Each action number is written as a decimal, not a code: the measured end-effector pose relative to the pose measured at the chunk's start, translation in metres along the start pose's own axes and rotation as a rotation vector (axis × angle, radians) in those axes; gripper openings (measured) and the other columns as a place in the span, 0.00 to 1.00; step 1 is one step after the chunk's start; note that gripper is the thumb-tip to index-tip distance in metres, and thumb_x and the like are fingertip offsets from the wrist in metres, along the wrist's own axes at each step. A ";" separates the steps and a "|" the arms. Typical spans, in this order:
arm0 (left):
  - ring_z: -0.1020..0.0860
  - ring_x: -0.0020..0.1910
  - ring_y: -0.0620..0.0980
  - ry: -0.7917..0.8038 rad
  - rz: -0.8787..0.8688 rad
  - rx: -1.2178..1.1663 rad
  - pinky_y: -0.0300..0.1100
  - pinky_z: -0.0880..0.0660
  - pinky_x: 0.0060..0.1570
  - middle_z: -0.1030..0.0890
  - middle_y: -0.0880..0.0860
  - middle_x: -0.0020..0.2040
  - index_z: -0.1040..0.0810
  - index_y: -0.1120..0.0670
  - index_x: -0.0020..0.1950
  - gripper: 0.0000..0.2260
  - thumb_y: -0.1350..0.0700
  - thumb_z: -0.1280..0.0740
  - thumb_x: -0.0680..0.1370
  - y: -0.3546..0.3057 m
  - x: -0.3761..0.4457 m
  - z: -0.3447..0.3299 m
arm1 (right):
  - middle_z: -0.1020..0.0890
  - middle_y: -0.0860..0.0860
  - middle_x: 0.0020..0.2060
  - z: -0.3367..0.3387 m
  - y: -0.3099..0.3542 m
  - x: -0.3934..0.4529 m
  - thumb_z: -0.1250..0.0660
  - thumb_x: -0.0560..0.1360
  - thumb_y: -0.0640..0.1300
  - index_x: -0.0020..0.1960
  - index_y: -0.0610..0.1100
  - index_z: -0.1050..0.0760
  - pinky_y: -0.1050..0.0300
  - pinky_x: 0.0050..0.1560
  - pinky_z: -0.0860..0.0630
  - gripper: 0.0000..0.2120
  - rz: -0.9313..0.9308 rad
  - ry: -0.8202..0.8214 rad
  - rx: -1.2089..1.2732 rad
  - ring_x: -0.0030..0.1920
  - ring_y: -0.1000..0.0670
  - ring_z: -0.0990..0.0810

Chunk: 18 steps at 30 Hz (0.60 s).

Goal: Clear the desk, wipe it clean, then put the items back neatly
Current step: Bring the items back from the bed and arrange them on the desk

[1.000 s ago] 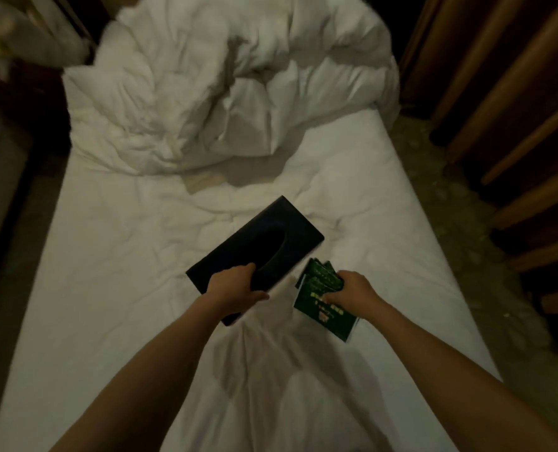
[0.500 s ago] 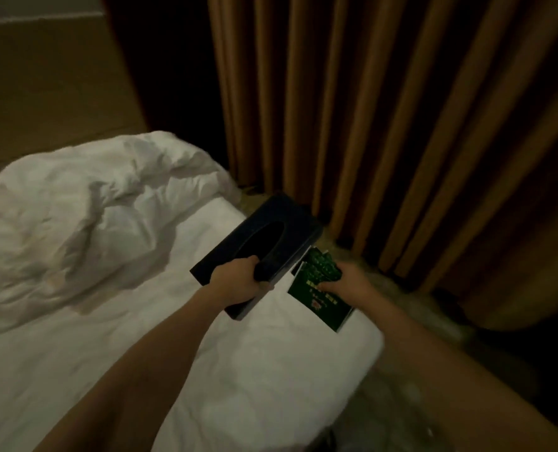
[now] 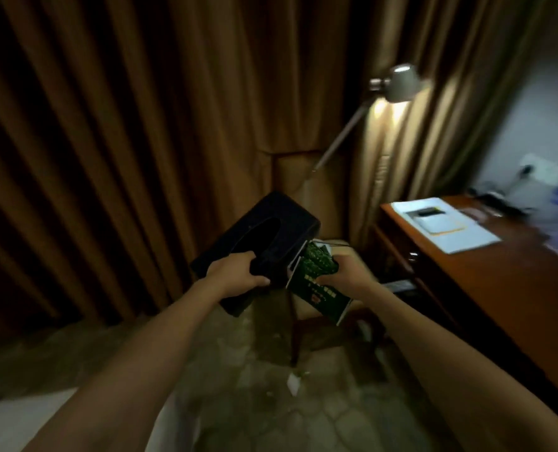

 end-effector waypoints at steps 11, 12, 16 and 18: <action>0.24 0.55 0.52 0.190 -0.563 0.100 0.44 0.29 0.46 0.23 0.51 0.58 0.27 0.51 0.60 0.22 0.38 0.33 0.74 -0.346 0.131 -0.088 | 0.20 0.45 0.54 0.222 -0.243 -0.101 0.27 0.71 0.42 0.58 0.40 0.25 0.51 0.54 0.23 0.17 -0.444 -0.459 0.198 0.53 0.46 0.21; 0.24 0.57 0.53 0.205 -0.610 0.107 0.45 0.29 0.48 0.23 0.51 0.59 0.28 0.52 0.61 0.24 0.38 0.33 0.73 -0.374 0.137 -0.099 | 0.20 0.45 0.53 0.231 -0.264 -0.113 0.27 0.71 0.42 0.57 0.41 0.25 0.51 0.53 0.22 0.16 -0.491 -0.492 0.231 0.52 0.47 0.21; 0.25 0.60 0.53 0.298 -0.784 0.138 0.46 0.28 0.53 0.24 0.51 0.61 0.28 0.52 0.63 0.25 0.38 0.33 0.73 -0.473 0.156 -0.147 | 0.19 0.44 0.52 0.261 -0.337 -0.151 0.28 0.72 0.41 0.56 0.41 0.26 0.51 0.50 0.22 0.15 -0.667 -0.610 0.288 0.50 0.46 0.20; 0.25 0.60 0.54 0.332 -0.882 0.209 0.45 0.30 0.49 0.24 0.52 0.61 0.29 0.53 0.63 0.25 0.38 0.34 0.74 -0.518 0.168 -0.172 | 0.20 0.45 0.50 0.275 -0.370 -0.160 0.28 0.72 0.41 0.53 0.43 0.27 0.56 0.45 0.24 0.11 -0.731 -0.636 0.319 0.47 0.49 0.21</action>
Point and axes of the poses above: each hand's wrist, its own x-axis towards the middle knuckle, its own z-axis out of the back of the hand, y = z × x, the point moved 2 cm from there along x, towards the middle knuckle
